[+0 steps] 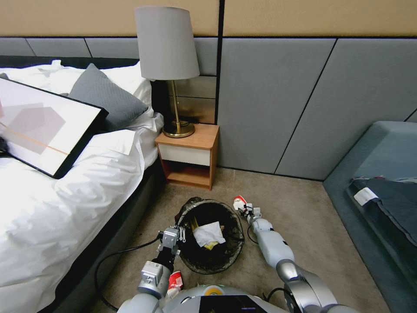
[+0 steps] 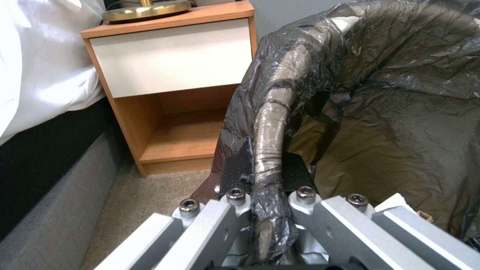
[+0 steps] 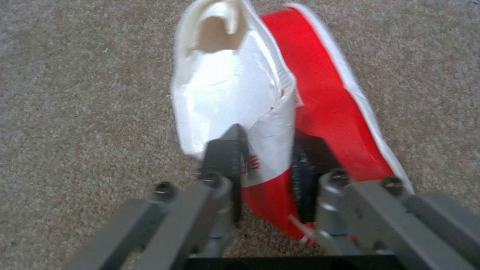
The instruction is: Pick up the trash bin, then pick up the garbage from the floor and place it into the trash bin.
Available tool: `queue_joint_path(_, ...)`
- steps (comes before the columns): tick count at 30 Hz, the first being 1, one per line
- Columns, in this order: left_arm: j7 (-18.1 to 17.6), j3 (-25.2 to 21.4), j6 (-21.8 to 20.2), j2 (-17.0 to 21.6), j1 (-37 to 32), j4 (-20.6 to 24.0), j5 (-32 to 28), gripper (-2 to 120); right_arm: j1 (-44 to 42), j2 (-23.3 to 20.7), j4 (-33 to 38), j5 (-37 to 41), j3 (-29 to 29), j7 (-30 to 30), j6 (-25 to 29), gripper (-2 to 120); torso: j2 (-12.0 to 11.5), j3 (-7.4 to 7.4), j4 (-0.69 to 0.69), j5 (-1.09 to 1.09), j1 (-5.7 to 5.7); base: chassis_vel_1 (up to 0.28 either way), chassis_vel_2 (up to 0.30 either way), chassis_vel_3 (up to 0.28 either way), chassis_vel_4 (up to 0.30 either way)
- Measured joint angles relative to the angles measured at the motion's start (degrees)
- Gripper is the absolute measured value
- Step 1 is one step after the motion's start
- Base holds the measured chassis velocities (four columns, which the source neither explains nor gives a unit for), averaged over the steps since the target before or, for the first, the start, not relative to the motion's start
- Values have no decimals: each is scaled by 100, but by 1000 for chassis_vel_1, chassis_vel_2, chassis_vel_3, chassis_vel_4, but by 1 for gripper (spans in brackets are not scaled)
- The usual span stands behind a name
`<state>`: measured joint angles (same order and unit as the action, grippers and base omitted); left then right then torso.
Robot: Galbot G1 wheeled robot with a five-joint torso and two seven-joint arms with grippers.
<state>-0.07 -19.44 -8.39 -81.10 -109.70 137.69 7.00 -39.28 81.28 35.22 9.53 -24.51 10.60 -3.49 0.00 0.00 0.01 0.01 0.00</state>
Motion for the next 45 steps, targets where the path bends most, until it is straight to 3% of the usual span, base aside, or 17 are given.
queue_joint_path(3,3,2,3,-2,4,-12,0,1,10,-10,-1,1,0,8,9,1,0,0,0,0,0,0,0,0,0)
queue_joint_path(5,3,4,4,-5,7,-16,0,1,11,-14,0,1,0,9,14,0,0,0,-1,-1,0,0,0,0,0)
queue_joint_path(16,7,2,17,4,54,-46,-22,1,-91,-15,161,-32,-6,9,163,0,0,0,-1,-1,0,0,0,0,0)
queue_joint_path(26,6,24,17,11,131,-118,-55,1,-565,-64,840,-12,1,-102,707,0,0,0,-1,0,0,0,0,0,0)
queue_joint_path(29,2,27,6,14,154,-148,-69,1,-989,-126,1618,18,-4,-156,1146,0,0,0,0,0,0,0,0,0,0)
queue_joint_path(30,2,27,6,14,154,-148,-69,1,-989,-126,1618,18,-4,-156,1146,0,0,0,0,0,0,0,0,0,0)
queue_joint_path(32,-4,30,-14,28,174,-170,-94,1,-1415,-214,2544,138,-17,-155,1235,0,0,0,-2,1,0,0,0,0,0)
queue_joint_path(34,-5,32,-18,33,179,-174,-99,1,-1487,-230,2737,155,-25,-151,1242,0,0,0,-1,1,0,0,0,0,0)
queue_joint_path(37,-13,48,-43,60,214,-212,-140,1,-2218,-354,4654,389,-83,-33,1279,0,0,0,1,-2,0,0,0,0,0)
queue_joint_path(38,-13,48,-43,60,214,-212,-140,1,-2218,-354,4654,389,-83,-33,1279,0,0,0,1,-2,0,0,0,0,0)
queue_joint_path(39,-18,45,-45,63,227,-234,-158,1,-2614,-405,5550,478,-126,114,1343,0,0,0,-2,0,0,0,0,0,0)
queue_joint_path(40,-18,44,-45,65,229,-236,-166,1,-2729,-422,5800,512,-134,175,1369,0,1,0,-1,0,0,0,0,0,0)
queue_joint_path(41,-19,44,-45,74,237,-238,-178,1,-3060,-474,6510,624,-149,415,1483,0,0,0,-1,-2,0,0,0,0,0)
queue_joint_path(45,-20,46,-47,80,253,-238,-189,1,-3364,-544,7127,830,-171,862,1661,0,1,0,0,-1,0,0,0,0,0)
